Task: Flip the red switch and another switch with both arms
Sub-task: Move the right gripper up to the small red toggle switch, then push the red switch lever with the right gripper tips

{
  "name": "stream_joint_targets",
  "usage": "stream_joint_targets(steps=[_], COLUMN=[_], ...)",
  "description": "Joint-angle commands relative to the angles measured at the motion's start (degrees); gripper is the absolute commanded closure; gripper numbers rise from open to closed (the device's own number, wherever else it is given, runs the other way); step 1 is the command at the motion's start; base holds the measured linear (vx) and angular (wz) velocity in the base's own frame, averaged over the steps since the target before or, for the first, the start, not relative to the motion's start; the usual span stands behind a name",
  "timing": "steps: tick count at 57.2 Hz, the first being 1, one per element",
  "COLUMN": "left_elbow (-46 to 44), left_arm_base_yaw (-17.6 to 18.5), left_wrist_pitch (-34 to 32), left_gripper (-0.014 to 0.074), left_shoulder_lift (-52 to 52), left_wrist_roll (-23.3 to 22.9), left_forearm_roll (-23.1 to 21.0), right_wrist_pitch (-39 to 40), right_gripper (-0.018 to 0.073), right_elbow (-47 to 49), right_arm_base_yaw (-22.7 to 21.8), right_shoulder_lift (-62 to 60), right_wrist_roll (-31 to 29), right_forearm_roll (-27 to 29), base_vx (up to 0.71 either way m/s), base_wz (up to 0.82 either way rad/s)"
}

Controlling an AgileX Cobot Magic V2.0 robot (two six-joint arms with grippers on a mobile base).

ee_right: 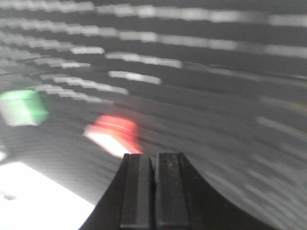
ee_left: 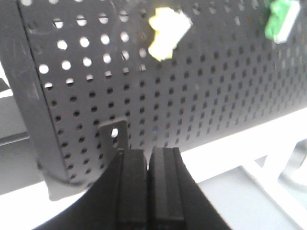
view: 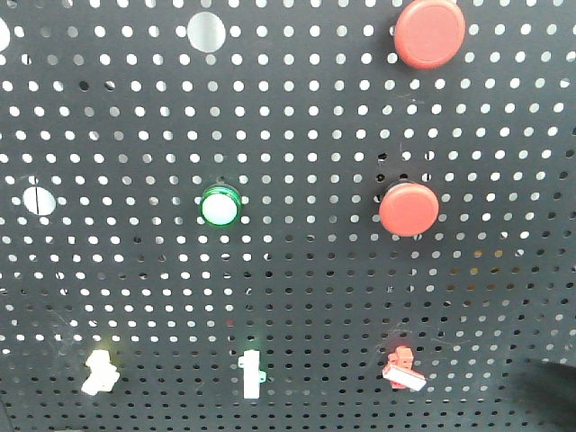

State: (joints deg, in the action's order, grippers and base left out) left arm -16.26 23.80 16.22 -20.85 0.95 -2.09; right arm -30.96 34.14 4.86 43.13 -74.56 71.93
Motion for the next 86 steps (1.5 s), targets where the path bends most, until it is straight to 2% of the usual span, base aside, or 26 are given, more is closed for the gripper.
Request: stream_joint_targets(steps=[1, 5, 8, 12, 18, 25, 32, 54, 69, 74, 80, 86], left_elbow=[-1.6, -1.6, -1.6, -1.6, -1.6, -1.6, -1.6, -1.6, -1.6, -1.6, -1.6, -1.6], left_arm_base_yaw=[0.3, 0.3, 0.3, 0.3, 0.3, 0.3, 0.3, 0.3, 0.3, 0.3, 0.3, 0.3], left_wrist_pitch=[-2.8, -2.3, -2.4, -2.6, -2.8, -2.8, -2.8, -2.8, -2.8, -2.8, -2.8, -2.8], left_gripper=[0.0594, 0.0594, 0.0594, 0.0594, 0.0594, 0.0594, 0.0594, 0.0594, 0.0594, 0.0594, 0.0594, 0.0594], left_shoulder_lift=[-0.2, -0.2, -0.2, -0.2, -0.2, -0.2, -0.2, -0.2, -0.2, -0.2, -0.2, -0.2], left_wrist_roll=[0.7, 0.7, 0.6, 0.6, 0.6, 0.6, 0.6, 0.6, 0.6, 0.6, 0.6, 0.6], left_forearm_roll=[-0.1, 0.0, 0.0, 0.2, 1.7, 2.1, 2.1, 2.1, 2.1, 2.4, 2.4, 2.6], right_wrist_pitch=[-1.6, -1.8, -1.9, -3.4, -4.3, -0.4, 3.0, 4.0, 3.5, 1.1, -2.6, -5.3], right_gripper=[0.0565, 0.0565, 0.0564, 0.0564, 0.0564, 0.0564, 0.0564, 0.0561, 0.0561, 0.0561, 0.0561, 0.0561], right_elbow=[1.9, 1.9, 1.9, 2.0, 2.0, 2.0, 2.1, 4.8, 4.6, 4.4, 3.5, 2.1], right_arm_base_yaw=[-0.4, -0.4, -0.2, 1.1, 6.2, 12.0, 14.4, 14.4, 14.4, 14.4, 14.4, 14.4], right_shoulder_lift=[4.3, 6.6, 7.9, 9.4, 11.8, 13.3, 13.3, 13.5, 19.4, 21.9, 24.8, 25.6], right_wrist_roll=[-16.1, -20.1, -20.7, -20.8, -23.9, -27.4, -27.5, -27.2, -25.6, -24.5, -22.0, -21.9], right_forearm_roll=[19.5, 26.6, 29.7, 29.8, 29.8, 29.8, 29.8, 29.8, 29.8, 28.3, 23.8, 21.4], base_vx=[0.00, 0.00, 0.00, 0.00, 0.00, 0.00, 0.00, 0.00, 0.00, 0.00, 0.00, 0.00], base_wz=[0.00, 0.00, 0.00, 0.00, 0.00, 0.00, 0.00, 0.00, 0.00, 0.00, 0.00, 0.00])
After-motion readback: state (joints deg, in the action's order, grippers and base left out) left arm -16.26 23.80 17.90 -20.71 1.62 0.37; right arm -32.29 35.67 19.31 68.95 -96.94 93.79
